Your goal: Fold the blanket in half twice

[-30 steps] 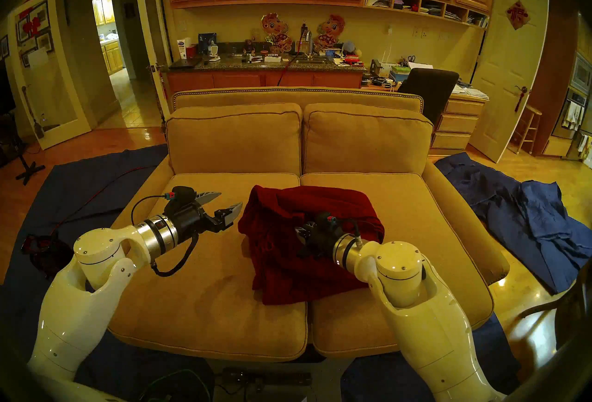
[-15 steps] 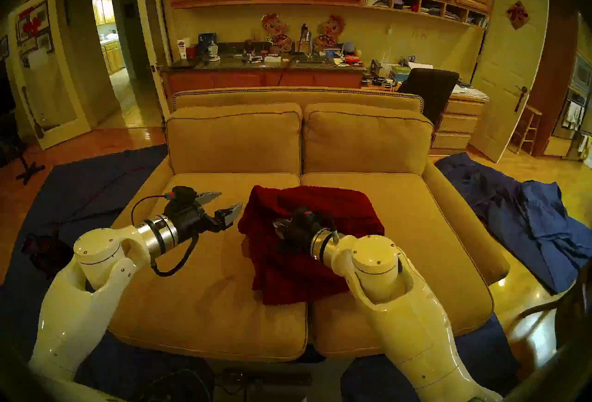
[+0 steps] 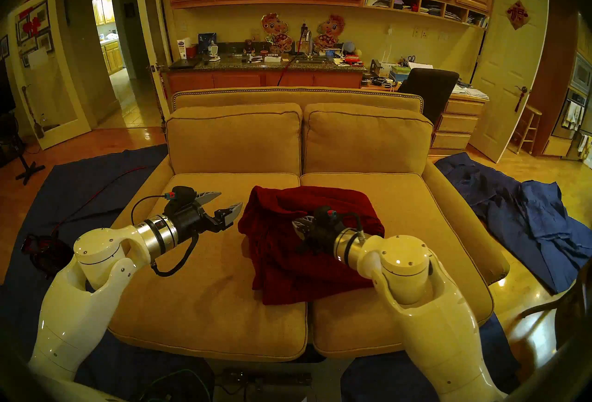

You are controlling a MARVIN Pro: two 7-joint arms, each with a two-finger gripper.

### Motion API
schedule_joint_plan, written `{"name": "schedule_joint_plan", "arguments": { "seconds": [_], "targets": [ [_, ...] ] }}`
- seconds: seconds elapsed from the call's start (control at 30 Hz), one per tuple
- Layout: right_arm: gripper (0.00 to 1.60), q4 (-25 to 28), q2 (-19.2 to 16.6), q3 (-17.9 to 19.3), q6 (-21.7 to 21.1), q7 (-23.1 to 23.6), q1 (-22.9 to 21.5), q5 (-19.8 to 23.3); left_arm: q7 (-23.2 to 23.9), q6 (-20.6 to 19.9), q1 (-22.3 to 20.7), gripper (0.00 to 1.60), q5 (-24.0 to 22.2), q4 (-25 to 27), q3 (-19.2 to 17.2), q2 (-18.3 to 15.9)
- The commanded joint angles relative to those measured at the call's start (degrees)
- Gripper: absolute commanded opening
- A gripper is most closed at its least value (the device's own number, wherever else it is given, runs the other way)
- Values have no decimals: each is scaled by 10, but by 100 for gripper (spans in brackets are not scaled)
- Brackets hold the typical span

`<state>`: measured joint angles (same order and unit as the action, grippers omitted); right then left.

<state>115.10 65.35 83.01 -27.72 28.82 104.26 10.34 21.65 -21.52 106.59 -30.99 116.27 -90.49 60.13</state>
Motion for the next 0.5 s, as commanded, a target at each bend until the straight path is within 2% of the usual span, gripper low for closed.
{"name": "schedule_joint_plan", "arguments": {
  "seconds": [0.0, 0.23, 0.47],
  "targets": [
    [60, 23, -20, 24, 5, 14, 38, 11, -1, 1, -4, 160, 1, 6, -2, -1],
    [58, -5, -13, 22, 14, 1, 20, -3, 0, 0, -4, 160, 1, 6, -2, -1],
    [55, -49, 5, 25, 26, -23, -22, -10, 0, 0, -4, 160, 2, 6, -2, -1]
  ]
}}
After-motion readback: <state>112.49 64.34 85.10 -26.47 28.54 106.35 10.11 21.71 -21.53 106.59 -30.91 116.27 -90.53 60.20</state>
